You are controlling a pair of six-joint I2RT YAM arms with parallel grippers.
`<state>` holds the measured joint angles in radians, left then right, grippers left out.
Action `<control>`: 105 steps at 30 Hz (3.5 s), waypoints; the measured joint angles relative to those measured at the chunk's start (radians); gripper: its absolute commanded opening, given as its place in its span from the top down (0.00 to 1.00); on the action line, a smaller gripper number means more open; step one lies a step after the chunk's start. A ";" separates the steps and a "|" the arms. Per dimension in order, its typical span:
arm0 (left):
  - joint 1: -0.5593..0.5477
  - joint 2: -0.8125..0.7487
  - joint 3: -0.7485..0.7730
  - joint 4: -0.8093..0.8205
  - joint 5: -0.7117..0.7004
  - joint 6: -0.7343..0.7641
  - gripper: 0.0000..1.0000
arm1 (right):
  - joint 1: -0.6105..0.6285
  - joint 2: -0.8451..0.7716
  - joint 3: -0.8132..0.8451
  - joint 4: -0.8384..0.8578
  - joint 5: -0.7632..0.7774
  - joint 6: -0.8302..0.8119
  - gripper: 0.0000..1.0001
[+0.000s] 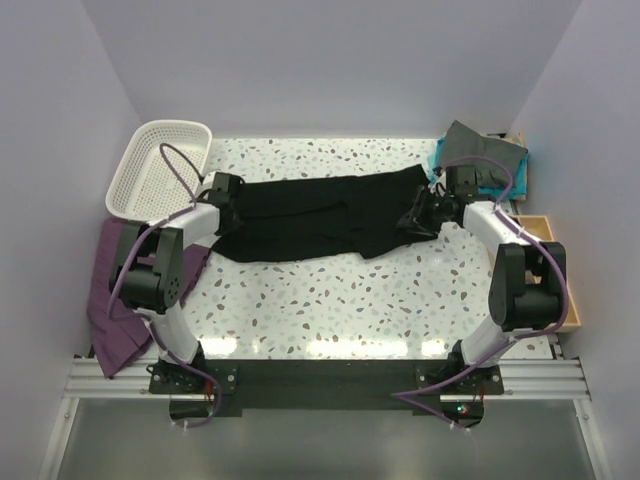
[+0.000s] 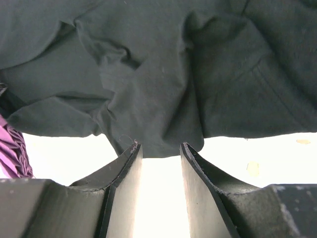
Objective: Fold and stack the t-shirts
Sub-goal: Fold the other side of the tshirt into a rectangle
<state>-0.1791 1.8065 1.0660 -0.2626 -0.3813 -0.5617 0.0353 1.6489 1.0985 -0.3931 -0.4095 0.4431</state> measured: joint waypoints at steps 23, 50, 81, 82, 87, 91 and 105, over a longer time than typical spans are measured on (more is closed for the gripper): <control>0.000 -0.248 -0.142 -0.134 0.232 0.032 0.59 | 0.004 0.036 -0.044 -0.003 -0.024 -0.021 0.55; 0.000 -0.340 -0.135 -0.103 0.291 0.051 0.52 | 0.004 0.098 -0.175 0.208 -0.055 0.058 0.84; 0.000 -0.293 -0.135 -0.100 0.283 0.062 0.52 | 0.022 0.067 0.042 0.072 -0.107 0.046 0.52; 0.000 -0.287 -0.135 -0.100 0.284 0.063 0.52 | 0.024 0.067 0.032 0.070 -0.107 0.043 0.50; 0.000 -0.278 -0.135 -0.099 0.284 0.068 0.52 | 0.031 0.067 -0.022 0.055 -0.108 0.038 0.51; 0.000 -0.278 -0.135 -0.098 0.283 0.068 0.52 | 0.038 0.067 -0.030 0.050 -0.108 0.034 0.79; 0.000 -0.282 -0.134 -0.111 0.253 0.070 0.51 | 0.073 0.233 0.211 0.095 -0.133 0.087 0.97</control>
<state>-0.1791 1.5249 0.9318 -0.3733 -0.1280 -0.4919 0.1081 1.8820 1.3098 -0.2981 -0.5426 0.5304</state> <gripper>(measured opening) 0.482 0.040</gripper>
